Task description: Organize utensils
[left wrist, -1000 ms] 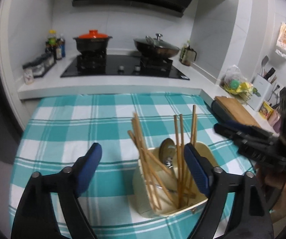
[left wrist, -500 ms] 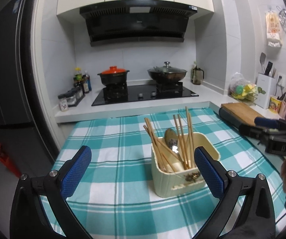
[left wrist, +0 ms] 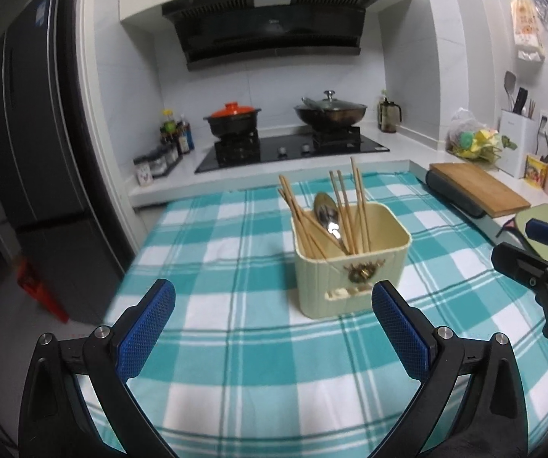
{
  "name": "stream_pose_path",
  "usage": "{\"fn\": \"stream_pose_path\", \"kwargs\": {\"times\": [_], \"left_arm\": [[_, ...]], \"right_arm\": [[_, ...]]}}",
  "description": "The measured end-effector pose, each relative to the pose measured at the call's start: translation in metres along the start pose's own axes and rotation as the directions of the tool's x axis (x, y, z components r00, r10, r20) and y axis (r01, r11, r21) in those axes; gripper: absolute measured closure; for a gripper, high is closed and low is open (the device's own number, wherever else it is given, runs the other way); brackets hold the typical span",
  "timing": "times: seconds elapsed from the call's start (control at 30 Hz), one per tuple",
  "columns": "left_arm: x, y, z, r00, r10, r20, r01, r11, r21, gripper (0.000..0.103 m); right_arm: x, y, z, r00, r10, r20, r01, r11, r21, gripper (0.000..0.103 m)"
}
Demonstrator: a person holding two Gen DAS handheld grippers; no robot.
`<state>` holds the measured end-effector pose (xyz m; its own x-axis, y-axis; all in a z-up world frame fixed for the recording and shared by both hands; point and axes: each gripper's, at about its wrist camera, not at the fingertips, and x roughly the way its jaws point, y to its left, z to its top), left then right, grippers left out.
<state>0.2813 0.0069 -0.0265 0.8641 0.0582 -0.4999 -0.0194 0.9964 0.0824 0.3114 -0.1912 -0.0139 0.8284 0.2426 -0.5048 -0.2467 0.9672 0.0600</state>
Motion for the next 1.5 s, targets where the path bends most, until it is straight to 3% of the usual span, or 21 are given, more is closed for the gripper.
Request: {"fn": "stream_pose_path", "kwargs": {"times": [0.23,0.43,0.63,1.1,1.5], "left_arm": [[-0.001,0.002,-0.021,0.996,-0.045,-0.078,0.04,0.997,-0.06,0.0],[-0.022,0.004,-0.029,0.996,-0.059,-0.063,0.054,0.996,-0.076,0.0],[-0.045,0.001,-0.033,0.999,-0.036,-0.039,0.035,0.999,-0.031,0.0],[-0.055,0.004,-0.038,0.998,-0.023,-0.062,0.021,0.999,-0.041,0.0],[-0.053,0.005,-0.039,0.995,0.033,-0.093,-0.036,0.999,-0.031,0.0]], "right_arm": [[-0.013,-0.005,-0.02,0.999,-0.029,-0.038,0.03,0.999,0.034,0.016],[-0.026,0.004,-0.029,0.998,0.015,-0.053,-0.012,0.999,0.053,0.013],[-0.033,0.026,-0.038,0.994,-0.012,-0.105,0.014,1.0,0.023,0.013],[-0.068,0.044,-0.032,0.996,-0.067,-0.053,0.067,0.998,0.002,0.013],[-0.078,0.047,-0.028,0.996,-0.072,-0.054,0.072,0.997,-0.004,0.013]]}}
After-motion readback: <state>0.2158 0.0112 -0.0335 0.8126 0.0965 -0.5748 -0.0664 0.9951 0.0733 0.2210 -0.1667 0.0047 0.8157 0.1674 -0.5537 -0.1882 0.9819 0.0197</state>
